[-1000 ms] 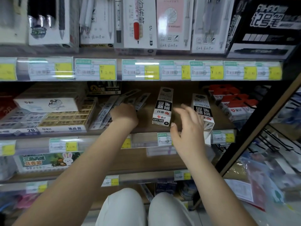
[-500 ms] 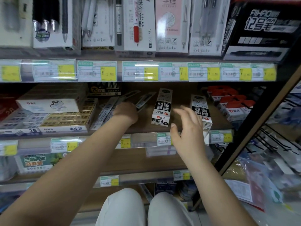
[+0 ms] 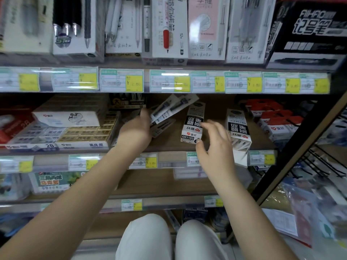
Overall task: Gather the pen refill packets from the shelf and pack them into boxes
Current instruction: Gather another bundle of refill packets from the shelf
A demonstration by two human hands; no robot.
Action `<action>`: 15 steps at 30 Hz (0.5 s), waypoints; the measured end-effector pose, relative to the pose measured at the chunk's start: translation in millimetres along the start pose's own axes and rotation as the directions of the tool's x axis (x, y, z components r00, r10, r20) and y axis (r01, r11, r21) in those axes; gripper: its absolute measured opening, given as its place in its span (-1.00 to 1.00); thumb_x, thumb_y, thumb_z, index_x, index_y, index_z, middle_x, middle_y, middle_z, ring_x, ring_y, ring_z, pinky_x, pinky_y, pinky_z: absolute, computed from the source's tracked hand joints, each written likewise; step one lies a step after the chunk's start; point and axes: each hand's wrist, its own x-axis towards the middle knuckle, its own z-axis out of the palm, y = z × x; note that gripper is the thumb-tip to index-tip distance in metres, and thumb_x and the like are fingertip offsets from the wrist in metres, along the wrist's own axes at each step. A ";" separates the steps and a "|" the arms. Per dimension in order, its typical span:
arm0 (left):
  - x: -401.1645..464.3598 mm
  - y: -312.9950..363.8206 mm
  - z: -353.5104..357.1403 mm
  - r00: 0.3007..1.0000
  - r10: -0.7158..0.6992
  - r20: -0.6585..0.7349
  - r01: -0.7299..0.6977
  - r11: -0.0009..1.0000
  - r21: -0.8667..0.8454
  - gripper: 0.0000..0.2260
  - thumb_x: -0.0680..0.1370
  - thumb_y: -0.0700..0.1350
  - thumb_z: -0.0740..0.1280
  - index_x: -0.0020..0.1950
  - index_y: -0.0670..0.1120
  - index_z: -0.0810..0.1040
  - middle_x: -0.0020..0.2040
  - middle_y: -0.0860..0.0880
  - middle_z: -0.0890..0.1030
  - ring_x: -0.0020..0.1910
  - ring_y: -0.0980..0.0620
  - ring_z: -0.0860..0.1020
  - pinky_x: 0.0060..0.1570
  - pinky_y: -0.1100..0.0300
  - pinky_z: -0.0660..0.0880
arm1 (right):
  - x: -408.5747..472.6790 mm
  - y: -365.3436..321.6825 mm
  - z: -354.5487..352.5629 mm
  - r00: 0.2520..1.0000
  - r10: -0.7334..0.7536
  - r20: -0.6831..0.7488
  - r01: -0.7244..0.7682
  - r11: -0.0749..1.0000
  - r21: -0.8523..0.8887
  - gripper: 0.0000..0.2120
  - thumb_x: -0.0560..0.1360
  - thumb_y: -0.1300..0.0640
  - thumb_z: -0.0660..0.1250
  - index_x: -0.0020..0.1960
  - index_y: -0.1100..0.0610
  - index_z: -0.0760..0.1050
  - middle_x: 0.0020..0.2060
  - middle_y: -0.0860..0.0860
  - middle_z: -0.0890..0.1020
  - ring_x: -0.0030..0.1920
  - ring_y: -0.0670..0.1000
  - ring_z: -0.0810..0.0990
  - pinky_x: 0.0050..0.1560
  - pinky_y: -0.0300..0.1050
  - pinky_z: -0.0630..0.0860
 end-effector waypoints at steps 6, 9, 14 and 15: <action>-16.0 -7.8 3.1 0.931 0.327 -0.162 -0.315 0.944 0.094 -0.71 0.34 -0.31 0.35 0.04 -0.29 0.43 -0.36 -0.24 0.52 -0.51 -0.21 0.47 -0.56 0.13 0.34 | 3.0 -8.9 -2.7 0.998 0.066 0.010 -0.067 0.986 0.150 -0.40 0.49 0.18 0.35 0.46 0.12 0.20 0.40 0.05 0.33 0.39 0.01 0.30 0.36 -0.14 0.24; -20.8 -10.5 -2.6 0.886 0.434 -0.164 -0.412 0.898 0.154 -0.58 0.17 -0.35 0.48 -0.02 -0.27 0.45 -0.36 -0.21 0.52 -0.51 -0.20 0.48 -0.58 0.16 0.35 | 6.5 -10.3 -12.7 0.994 0.104 0.019 -0.105 0.961 0.257 -0.21 0.47 0.06 0.39 0.53 -0.01 -0.01 0.47 -0.02 0.20 0.41 -0.13 0.21 0.27 -0.33 0.19; -26.5 -5.7 -3.6 0.819 0.552 -0.154 -0.525 0.831 0.185 -0.57 0.20 -0.28 0.41 -0.01 -0.19 0.35 -0.39 -0.16 0.49 -0.53 -0.19 0.45 -0.63 0.17 0.34 | 14.3 -10.7 -11.4 0.980 0.166 0.107 -0.193 0.917 0.350 -0.46 0.48 0.09 0.38 0.41 0.02 0.28 0.14 -0.07 0.52 0.20 -0.13 0.45 -0.01 -0.54 0.33; -28.3 -3.5 -2.2 0.803 0.576 -0.155 -0.549 0.815 0.185 -0.65 0.25 -0.25 0.33 -0.01 -0.18 0.33 -0.40 -0.15 0.47 -0.54 -0.18 0.44 -0.65 0.15 0.35 | 13.7 -11.9 -9.7 0.980 0.166 0.106 -0.193 0.917 0.349 -0.52 0.49 0.10 0.37 0.37 0.04 0.33 0.09 -0.09 0.55 0.14 -0.16 0.47 -0.01 -0.51 0.35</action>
